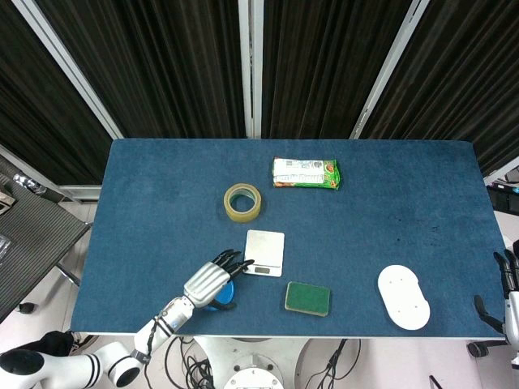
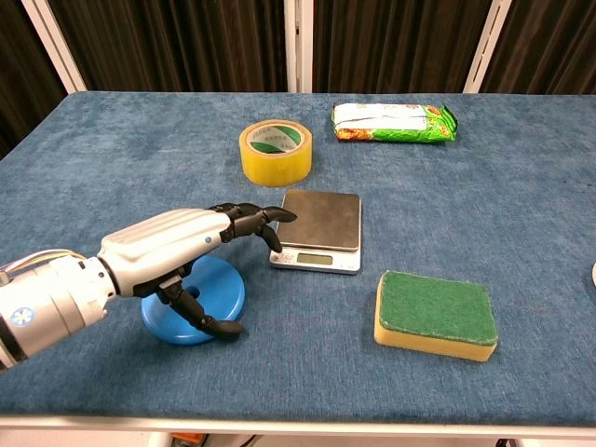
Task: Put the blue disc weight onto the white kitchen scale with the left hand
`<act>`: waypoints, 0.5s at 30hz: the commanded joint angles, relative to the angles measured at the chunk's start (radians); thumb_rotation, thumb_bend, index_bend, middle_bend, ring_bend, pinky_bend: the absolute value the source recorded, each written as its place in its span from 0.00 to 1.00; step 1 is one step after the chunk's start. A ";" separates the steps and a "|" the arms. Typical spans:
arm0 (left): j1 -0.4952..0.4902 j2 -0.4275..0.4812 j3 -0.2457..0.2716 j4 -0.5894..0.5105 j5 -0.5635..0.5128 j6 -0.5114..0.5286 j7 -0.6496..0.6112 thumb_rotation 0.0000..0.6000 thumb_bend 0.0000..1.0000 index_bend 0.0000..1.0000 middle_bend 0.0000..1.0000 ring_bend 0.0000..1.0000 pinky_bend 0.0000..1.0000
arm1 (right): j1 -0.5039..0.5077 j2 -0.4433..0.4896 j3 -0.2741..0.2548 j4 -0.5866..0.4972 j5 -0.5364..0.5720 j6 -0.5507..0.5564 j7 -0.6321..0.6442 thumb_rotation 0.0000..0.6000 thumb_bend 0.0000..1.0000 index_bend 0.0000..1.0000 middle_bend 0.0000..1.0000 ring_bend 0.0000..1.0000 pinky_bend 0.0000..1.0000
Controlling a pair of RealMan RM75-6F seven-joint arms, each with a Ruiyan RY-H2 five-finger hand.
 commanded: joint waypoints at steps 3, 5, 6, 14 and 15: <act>-0.004 -0.004 0.005 0.007 -0.009 -0.005 -0.009 1.00 0.16 0.03 0.22 0.00 0.00 | 0.000 -0.001 0.001 0.004 0.003 -0.003 0.004 1.00 0.28 0.00 0.00 0.00 0.00; -0.005 -0.007 0.005 0.010 -0.014 -0.005 -0.011 1.00 0.16 0.03 0.22 0.00 0.00 | -0.001 -0.002 0.001 0.006 0.003 -0.003 0.006 1.00 0.28 0.00 0.00 0.00 0.00; -0.006 -0.008 0.005 0.011 -0.016 -0.006 -0.011 1.00 0.16 0.03 0.22 0.00 0.00 | -0.001 -0.001 0.000 0.007 0.003 -0.003 0.007 1.00 0.28 0.00 0.00 0.00 0.00; -0.012 -0.015 0.009 0.017 -0.028 -0.012 -0.011 1.00 0.16 0.03 0.22 0.00 0.00 | 0.001 -0.002 -0.003 0.015 0.003 -0.013 0.012 1.00 0.28 0.00 0.00 0.00 0.00; -0.013 -0.016 0.010 0.018 -0.030 -0.013 -0.010 1.00 0.16 0.03 0.22 0.00 0.00 | 0.001 -0.002 -0.003 0.016 0.003 -0.014 0.012 1.00 0.28 0.00 0.00 0.00 0.00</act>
